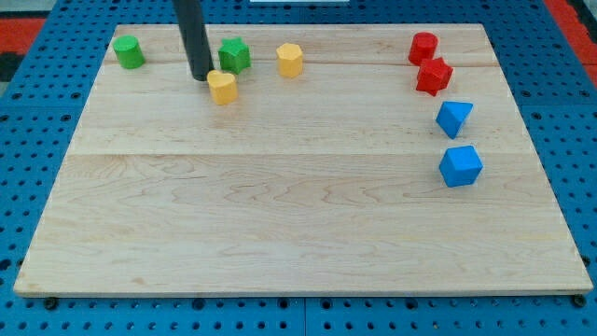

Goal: Move your arm closer to the yellow hexagon

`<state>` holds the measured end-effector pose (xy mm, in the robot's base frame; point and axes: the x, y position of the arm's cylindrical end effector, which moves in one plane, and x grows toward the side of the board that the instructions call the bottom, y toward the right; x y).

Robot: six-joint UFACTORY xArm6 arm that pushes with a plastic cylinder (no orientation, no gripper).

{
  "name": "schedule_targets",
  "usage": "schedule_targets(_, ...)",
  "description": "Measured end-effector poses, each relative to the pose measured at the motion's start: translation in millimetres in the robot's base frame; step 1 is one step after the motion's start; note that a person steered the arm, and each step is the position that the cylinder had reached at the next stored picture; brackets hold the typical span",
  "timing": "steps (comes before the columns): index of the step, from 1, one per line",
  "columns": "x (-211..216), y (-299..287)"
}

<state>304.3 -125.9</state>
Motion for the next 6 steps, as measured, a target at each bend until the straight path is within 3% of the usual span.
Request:
schedule_targets(1, 3, 4)
schedule_targets(4, -6, 179)
schedule_targets(5, -54, 184)
schedule_targets(6, -65, 166)
